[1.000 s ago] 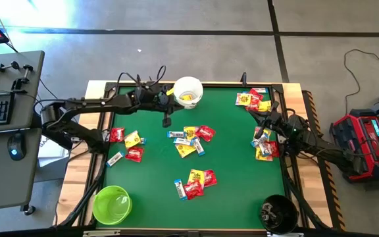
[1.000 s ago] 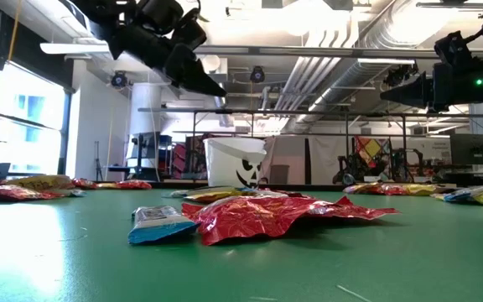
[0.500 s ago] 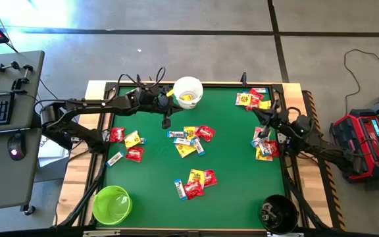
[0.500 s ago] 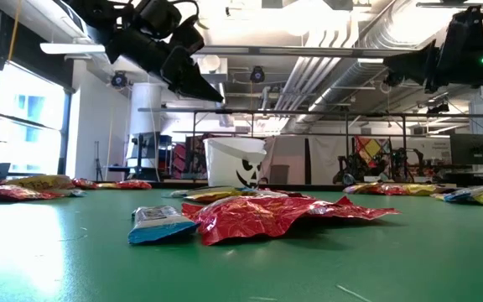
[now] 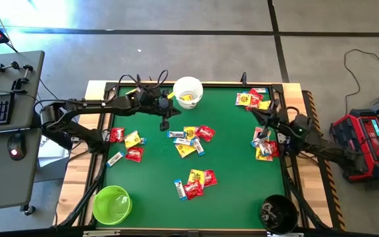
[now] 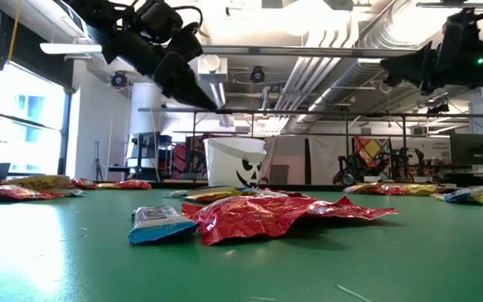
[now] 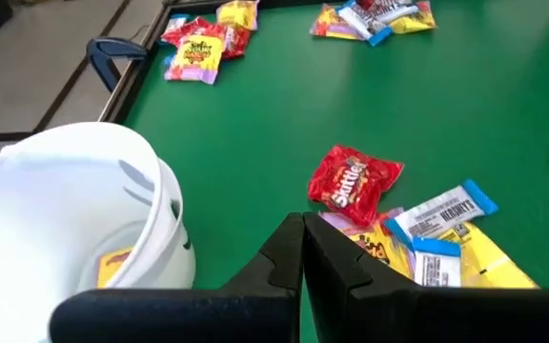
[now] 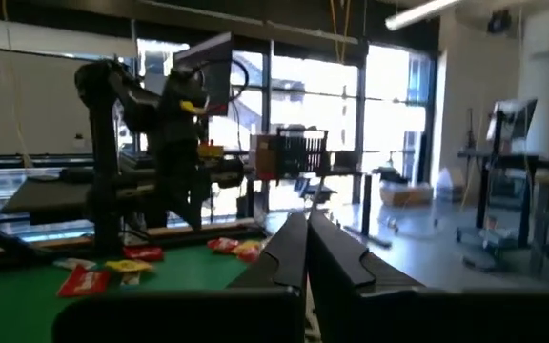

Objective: Sort candy by brand, put in halloween buckets
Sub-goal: Put the red candy into the green bucket

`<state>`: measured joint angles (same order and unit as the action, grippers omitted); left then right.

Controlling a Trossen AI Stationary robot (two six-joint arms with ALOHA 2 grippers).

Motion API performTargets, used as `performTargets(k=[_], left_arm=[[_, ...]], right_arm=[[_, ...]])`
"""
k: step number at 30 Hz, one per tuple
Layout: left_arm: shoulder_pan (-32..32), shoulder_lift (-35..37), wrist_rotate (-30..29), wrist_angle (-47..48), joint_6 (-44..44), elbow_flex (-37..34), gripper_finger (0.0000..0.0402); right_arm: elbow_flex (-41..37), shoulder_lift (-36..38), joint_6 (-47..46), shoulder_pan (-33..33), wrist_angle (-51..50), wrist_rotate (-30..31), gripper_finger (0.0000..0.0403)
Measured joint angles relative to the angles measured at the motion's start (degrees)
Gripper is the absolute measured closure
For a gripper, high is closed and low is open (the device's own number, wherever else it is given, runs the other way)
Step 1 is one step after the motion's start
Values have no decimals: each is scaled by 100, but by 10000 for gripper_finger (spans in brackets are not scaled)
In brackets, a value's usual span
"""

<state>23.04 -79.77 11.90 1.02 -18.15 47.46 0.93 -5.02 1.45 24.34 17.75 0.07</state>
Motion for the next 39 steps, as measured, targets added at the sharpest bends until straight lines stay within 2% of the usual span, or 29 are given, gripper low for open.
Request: performTargets(k=[5, 13, 22, 25, 30, 35, 39], left_arm=[[-69, 0, 0, 134, -193, 2, 401], [-252, -2, 0, 651, -483, 4, 401], [-398, -4, -2, 1063, -553, 4, 401], [-404, -4, -2, 1106, -551, 4, 401], [-404, -4, -2, 1119, -540, 4, 401], [-409, -4, 240, 1301, -663, 4, 401], [-595, -4, 481, 1865, -1058, 7, 401]], right_arm=[[270, -673, -367, 0, -304, 414, 402], [1196, -2087, -405, 0, -1088, 399, 397], [1872, -3214, -402, 0, -1599, 341, 301], [1919, -3436, -278, 0, -1586, 254, 284], [1923, -3935, -422, -32, -1585, -171, 286], [1923, -4326, -438, -170, -1345, -172, 288], [1923, -4539, -245, -277, -1075, -180, 293]])
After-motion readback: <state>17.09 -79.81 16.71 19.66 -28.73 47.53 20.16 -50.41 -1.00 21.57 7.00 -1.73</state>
